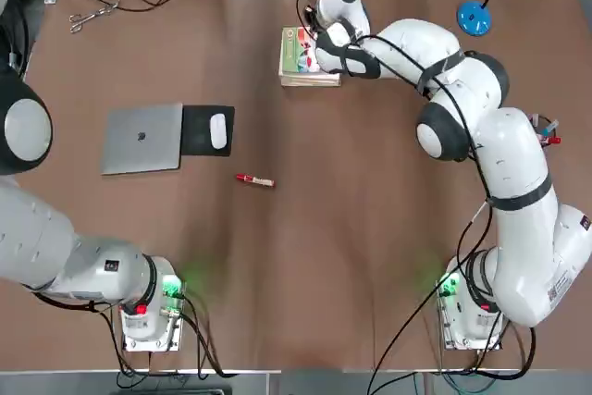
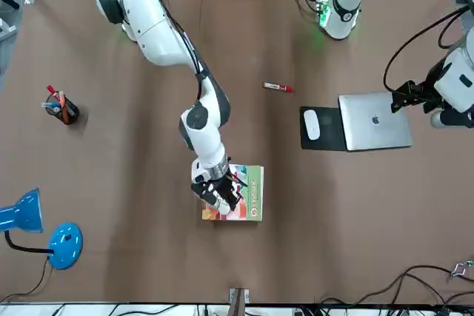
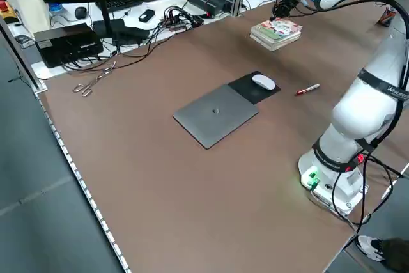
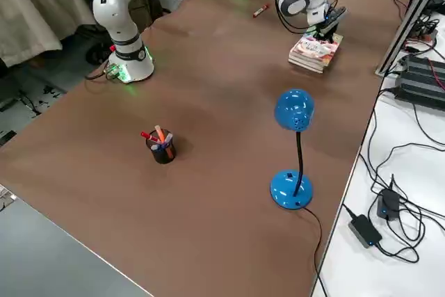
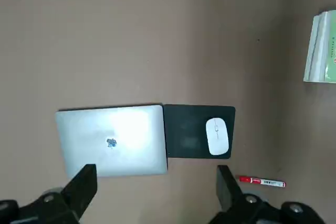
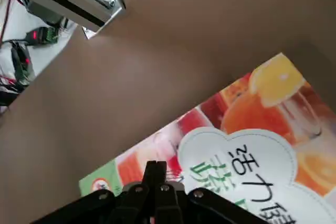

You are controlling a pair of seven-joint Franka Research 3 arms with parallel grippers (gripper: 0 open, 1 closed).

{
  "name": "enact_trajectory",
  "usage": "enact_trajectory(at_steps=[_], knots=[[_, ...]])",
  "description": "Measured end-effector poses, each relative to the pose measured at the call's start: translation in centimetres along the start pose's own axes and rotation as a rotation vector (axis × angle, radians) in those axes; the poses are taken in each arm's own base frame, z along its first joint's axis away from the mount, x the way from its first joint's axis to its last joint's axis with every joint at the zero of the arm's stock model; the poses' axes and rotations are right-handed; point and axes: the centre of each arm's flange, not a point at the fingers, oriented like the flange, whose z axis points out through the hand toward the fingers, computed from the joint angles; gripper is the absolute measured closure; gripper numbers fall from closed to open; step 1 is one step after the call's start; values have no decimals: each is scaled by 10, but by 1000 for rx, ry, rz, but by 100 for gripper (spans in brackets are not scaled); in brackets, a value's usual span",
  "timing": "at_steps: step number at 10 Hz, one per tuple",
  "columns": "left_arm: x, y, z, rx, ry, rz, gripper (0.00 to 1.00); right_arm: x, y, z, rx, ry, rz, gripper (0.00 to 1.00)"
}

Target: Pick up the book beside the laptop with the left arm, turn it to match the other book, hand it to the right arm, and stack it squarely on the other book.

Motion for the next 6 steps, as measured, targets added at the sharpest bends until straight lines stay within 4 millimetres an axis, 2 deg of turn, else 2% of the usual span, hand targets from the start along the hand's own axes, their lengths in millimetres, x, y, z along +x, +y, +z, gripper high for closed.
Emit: enact_trajectory(at_steps=[2, 4, 6], knots=[[1, 0, 1, 0, -2, 0, 0, 10, 9, -7, -58, -10, -104, 99], [1, 0, 1, 0, -2, 0, 0, 25, 11, -28, -137, -49, -212, 99], [1, 0, 1, 0, -2, 0, 0, 26, 17, -33, -184, -80, -253, 99]])
